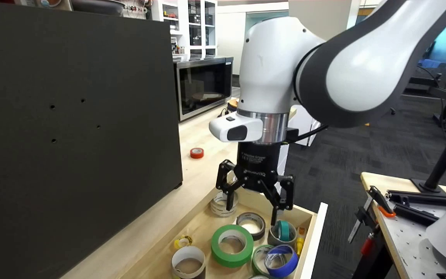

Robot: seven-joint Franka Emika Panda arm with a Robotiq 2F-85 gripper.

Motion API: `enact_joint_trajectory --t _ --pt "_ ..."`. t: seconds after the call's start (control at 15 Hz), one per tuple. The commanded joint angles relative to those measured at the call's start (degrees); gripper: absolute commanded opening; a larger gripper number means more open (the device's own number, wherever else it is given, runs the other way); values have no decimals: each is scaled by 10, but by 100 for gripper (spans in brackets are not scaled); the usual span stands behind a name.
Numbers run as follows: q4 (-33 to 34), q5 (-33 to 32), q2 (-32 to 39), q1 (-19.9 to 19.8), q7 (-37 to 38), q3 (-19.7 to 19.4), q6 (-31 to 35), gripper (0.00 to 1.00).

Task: Put the black tape in the topmost drawer

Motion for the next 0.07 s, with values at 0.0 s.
enact_joint_trajectory --t 0.0 --pt "3 5 -8 32 -2 -38 -8 100"
